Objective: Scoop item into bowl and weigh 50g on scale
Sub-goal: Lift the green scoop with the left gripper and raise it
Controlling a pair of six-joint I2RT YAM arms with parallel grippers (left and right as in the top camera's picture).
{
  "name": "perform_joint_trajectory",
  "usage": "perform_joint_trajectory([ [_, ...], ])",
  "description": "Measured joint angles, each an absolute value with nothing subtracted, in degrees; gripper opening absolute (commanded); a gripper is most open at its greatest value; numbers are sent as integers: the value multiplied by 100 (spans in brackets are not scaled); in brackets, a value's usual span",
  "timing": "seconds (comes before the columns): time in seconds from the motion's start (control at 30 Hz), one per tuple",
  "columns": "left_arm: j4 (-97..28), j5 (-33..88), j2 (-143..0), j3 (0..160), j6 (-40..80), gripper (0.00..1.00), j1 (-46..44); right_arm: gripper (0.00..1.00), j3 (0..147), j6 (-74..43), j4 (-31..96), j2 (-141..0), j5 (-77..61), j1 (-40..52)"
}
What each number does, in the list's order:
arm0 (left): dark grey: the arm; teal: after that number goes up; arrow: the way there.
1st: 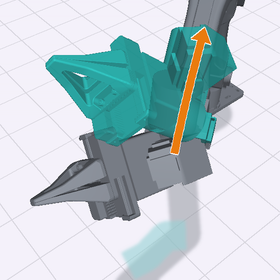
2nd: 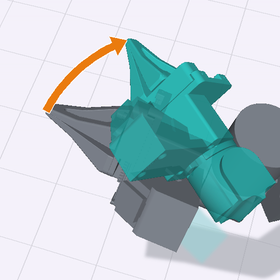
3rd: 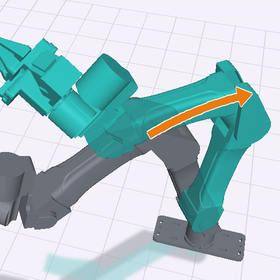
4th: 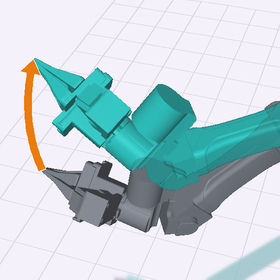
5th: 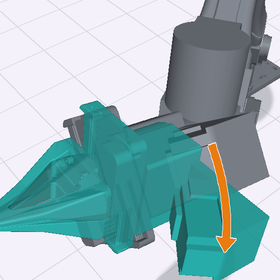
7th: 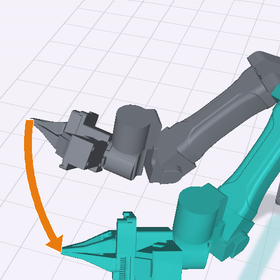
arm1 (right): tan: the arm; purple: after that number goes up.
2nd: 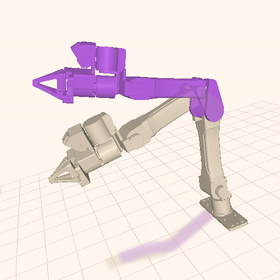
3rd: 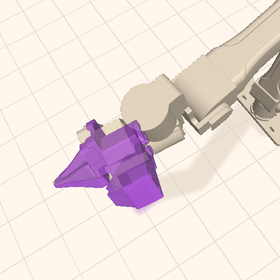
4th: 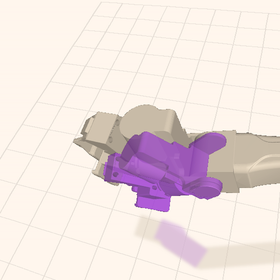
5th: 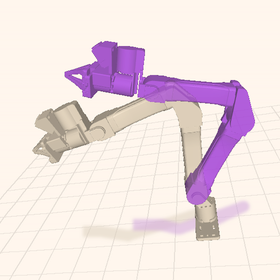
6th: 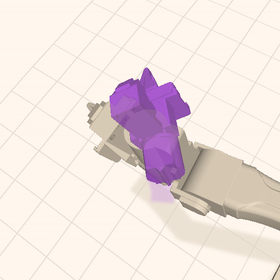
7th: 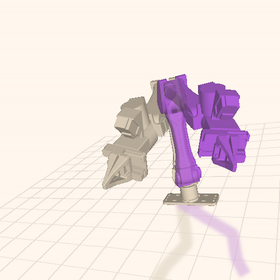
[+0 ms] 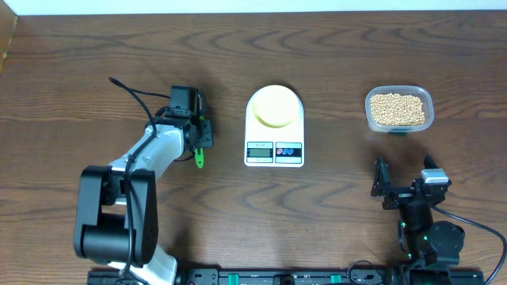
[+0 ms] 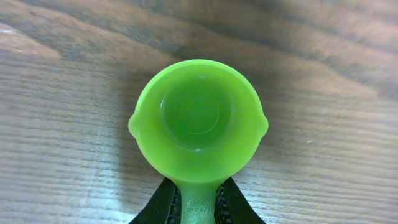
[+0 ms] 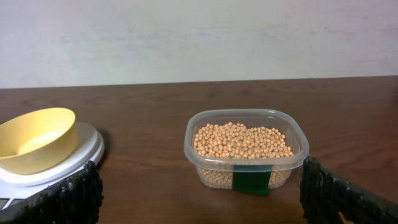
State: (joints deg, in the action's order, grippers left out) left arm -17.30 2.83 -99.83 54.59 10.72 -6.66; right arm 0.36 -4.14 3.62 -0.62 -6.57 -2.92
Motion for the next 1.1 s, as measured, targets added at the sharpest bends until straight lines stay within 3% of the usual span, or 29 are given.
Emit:
perform_joint_trajectory([
  [0.1,-1728,283,-9592,5459,1450,8,-666,99,36,-414,360,-62,-657,-292],
  [0.43,-1686,285,-8038,5459,3347,8,-550,99,36,-412,360,-62,-657,-292],
  [0.73,-1831,587,-7802,5459,5218,7,-550,99,36,-414,362,-62,-657,-292],
  [1.1,-1909,729,-7802,5459,6071,7,-550,99,36,-412,362,-62,-657,-292],
])
